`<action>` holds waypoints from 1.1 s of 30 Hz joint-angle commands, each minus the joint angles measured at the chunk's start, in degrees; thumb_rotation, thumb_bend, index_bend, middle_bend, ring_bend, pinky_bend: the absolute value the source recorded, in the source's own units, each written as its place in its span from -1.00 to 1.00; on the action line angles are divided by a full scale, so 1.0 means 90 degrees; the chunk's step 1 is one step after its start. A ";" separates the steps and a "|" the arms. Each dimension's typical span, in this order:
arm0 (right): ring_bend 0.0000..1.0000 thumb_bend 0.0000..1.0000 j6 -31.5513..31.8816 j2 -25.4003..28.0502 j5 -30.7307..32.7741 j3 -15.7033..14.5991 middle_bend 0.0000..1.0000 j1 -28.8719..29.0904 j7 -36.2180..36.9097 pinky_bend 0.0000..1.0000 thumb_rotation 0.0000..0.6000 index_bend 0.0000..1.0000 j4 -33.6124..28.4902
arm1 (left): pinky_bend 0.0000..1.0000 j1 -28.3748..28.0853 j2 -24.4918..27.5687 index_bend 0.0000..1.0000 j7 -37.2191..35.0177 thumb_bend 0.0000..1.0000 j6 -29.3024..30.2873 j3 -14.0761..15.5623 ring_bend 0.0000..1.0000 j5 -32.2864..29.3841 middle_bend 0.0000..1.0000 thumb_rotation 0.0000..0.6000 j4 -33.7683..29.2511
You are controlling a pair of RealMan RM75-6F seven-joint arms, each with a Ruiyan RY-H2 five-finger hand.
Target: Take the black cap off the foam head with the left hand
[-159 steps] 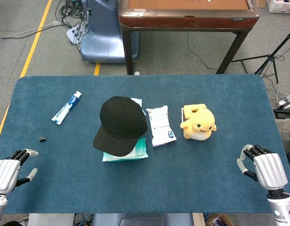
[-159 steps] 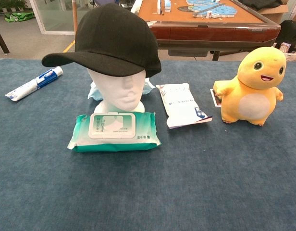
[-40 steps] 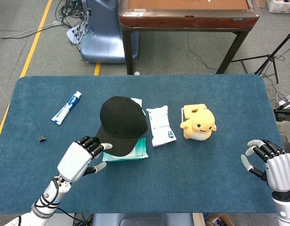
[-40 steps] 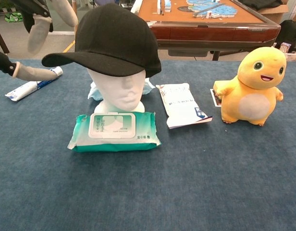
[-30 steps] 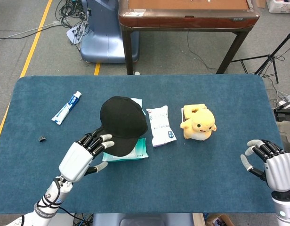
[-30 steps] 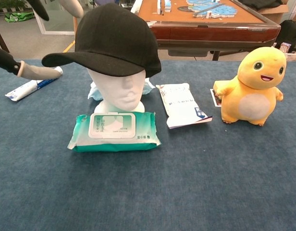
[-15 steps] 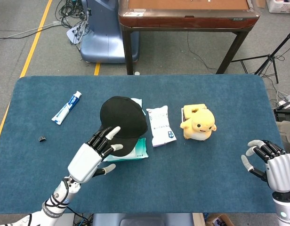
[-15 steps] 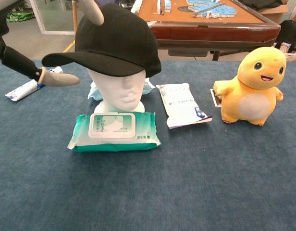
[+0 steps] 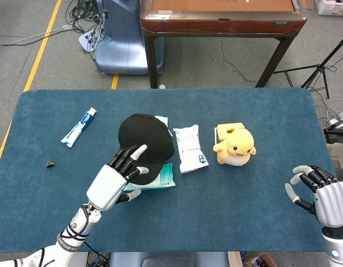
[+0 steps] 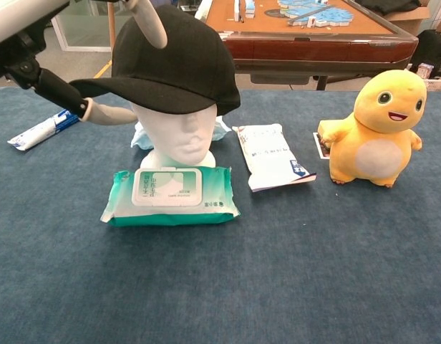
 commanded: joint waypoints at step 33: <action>-0.16 -0.36 -0.0098 0.0024 0.0071 0.0016 -0.06 0.0023 0.0017 0.21 1.00 0.18 -0.0021 | -0.81 -0.0358 -0.0564 -0.03 -0.0153 -0.88 0.0018 -0.0133 -1.00 -0.0447 -1.00 1.00 0.0704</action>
